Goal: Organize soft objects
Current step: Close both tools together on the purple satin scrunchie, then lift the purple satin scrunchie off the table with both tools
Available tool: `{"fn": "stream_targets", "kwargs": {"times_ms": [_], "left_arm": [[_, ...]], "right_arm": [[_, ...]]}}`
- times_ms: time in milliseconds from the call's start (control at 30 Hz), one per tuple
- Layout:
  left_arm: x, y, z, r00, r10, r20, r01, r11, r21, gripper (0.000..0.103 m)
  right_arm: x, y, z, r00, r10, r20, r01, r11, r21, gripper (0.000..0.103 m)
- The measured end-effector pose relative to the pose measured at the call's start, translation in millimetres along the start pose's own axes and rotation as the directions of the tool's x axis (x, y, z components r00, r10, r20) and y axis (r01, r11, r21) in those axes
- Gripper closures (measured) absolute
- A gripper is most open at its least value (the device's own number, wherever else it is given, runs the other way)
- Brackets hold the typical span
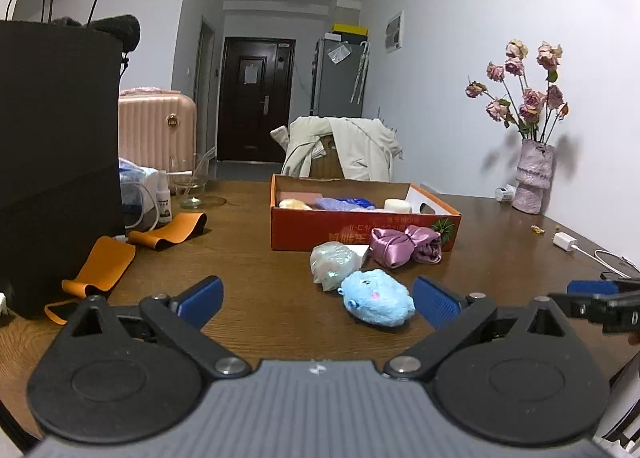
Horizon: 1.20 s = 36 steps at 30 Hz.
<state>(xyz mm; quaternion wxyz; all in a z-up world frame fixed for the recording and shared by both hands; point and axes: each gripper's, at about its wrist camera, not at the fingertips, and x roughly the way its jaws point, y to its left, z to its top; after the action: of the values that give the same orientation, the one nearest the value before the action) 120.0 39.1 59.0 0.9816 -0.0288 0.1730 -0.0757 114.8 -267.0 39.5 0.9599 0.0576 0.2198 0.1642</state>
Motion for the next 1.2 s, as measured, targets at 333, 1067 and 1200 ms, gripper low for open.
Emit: {"fn": "stream_targets", "kwargs": {"times_ms": [333, 1067, 1200], "left_arm": [[42, -7, -3, 0.996, -0.054, -0.068, 0.053, 0.999, -0.004, 0.000], [286, -78, 38, 0.935, -0.159, -0.316, 0.156, 0.987, -0.035, 0.036], [300, -74, 35, 0.921, -0.194, -0.338, 0.179, 0.981, -0.074, 0.058]], "right_arm": [[29, 0, 5, 0.999, -0.028, -0.040, 0.028, 1.000, 0.008, 0.018], [236, -111, 84, 0.993, 0.023, -0.113, 0.002, 0.977, 0.214, 0.039], [257, -118, 77, 0.990, 0.059, -0.129, -0.025, 0.967, 0.255, 0.045]]}}
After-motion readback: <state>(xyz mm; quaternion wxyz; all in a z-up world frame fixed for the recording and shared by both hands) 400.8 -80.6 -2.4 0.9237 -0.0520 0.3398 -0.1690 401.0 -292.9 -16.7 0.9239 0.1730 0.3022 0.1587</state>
